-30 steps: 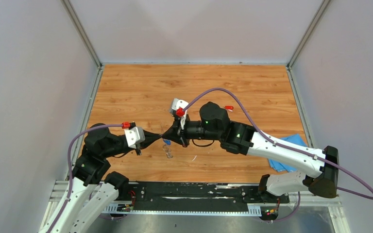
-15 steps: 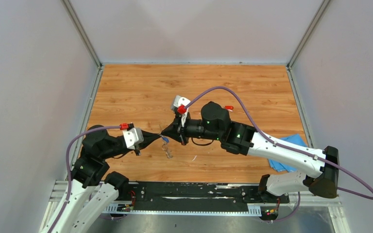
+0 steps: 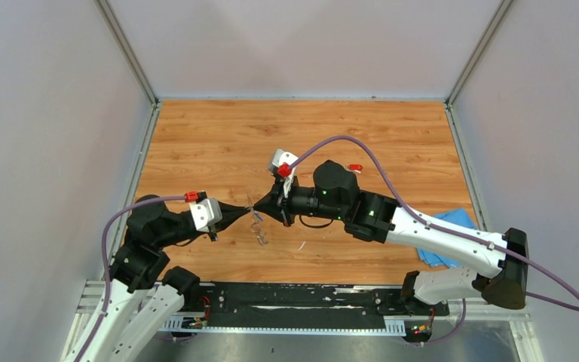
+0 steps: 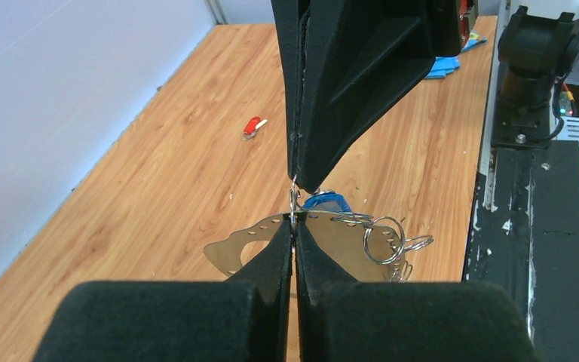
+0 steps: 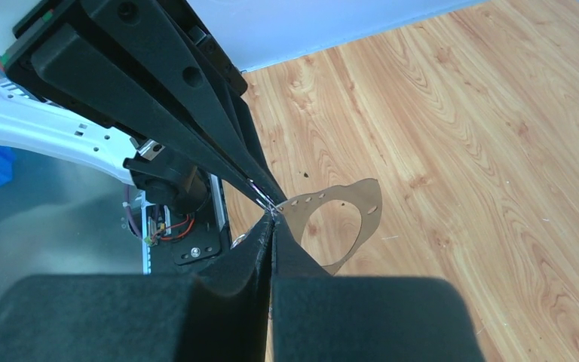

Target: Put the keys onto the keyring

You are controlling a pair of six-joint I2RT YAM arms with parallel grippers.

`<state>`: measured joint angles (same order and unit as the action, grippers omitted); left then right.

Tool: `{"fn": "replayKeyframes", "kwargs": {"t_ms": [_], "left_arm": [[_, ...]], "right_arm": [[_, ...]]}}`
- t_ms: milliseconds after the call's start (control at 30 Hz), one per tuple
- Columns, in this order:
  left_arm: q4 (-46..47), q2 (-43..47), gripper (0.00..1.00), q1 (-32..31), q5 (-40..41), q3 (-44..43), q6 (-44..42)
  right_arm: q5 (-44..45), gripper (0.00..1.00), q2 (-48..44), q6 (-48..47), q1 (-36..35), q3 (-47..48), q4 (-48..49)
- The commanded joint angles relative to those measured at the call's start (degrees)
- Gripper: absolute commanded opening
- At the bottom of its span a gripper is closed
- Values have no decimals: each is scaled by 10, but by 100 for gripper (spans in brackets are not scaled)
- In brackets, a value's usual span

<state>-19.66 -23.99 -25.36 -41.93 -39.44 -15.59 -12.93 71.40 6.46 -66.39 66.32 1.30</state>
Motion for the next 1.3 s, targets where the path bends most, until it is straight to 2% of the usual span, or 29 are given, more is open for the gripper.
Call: {"fn": "replayKeyframes", "kwargs": {"t_ms": [0,533,700,800,867,933,1100,1267], "left_arm": [[24,12,0,-3,-6,3,8],[52,14,0,-3,-18,1,37],[62,14,0,-3,-21,1,53],[68,14,0,-3,-25,-1,59],[72,14,0,-3,-33,-3,65],[76,13,0,-3,-41,-4,73],[85,4,0,-3,-85,-17,94],[113,-20,0,-3,-141,-37,140]], "right_arm": [[24,0,-15,7,-8,-10,7],[35,0,-25,19,-6,-31,10],[9,1,-29,24,-2,-37,17],[0,25,-40,23,3,-37,16],[-12,37,-54,16,9,-36,18],[-29,45,-65,2,17,-31,17],[-97,53,-86,-48,40,-19,12],[-218,54,-80,-85,76,3,4]]}}
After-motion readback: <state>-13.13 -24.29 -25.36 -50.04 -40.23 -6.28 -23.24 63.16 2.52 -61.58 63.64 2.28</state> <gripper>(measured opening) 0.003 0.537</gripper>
